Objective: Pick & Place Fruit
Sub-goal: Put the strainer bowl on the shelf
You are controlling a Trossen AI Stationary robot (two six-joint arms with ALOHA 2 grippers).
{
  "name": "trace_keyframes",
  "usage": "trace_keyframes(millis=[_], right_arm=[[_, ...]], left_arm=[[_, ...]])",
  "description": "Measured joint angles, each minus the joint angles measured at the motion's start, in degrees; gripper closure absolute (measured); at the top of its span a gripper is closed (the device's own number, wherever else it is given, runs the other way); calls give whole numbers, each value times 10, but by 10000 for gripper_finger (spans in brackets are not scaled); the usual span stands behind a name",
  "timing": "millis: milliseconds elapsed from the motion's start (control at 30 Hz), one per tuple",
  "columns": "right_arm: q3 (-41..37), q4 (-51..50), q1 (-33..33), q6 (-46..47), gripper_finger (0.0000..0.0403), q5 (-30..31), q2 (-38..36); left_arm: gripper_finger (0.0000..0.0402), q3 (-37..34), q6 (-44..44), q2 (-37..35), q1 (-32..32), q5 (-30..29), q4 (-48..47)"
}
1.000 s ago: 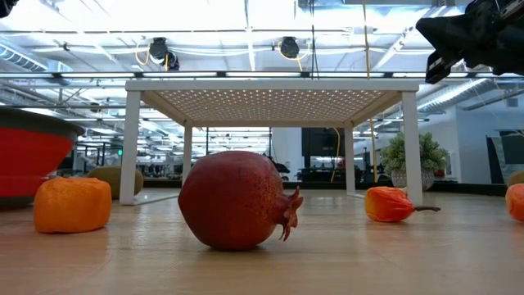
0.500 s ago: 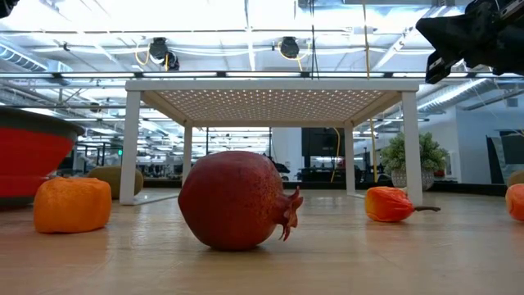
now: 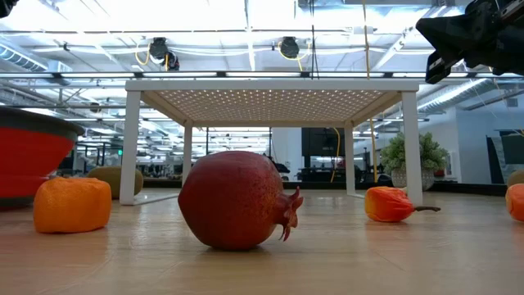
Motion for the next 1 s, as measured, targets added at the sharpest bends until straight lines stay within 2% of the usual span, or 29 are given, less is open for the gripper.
trace_keyframes(millis=[167,267,800,867,1000], right_arm=[[0,0,0,0,403,0,0],[0,0,0,0,403,0,0],[0,0,0,0,403,0,0],[0,0,0,0,403,0,0],[0,0,0,0,403,0,0]], left_arm=[[125,-26,0,0,0,0,38],[142,-34,3,0,0,0,46],[374,-47,10,-1,0,-6,48],[390,-48,8,-1,0,-11,45],[385,-48,12,-2,0,-7,46]])
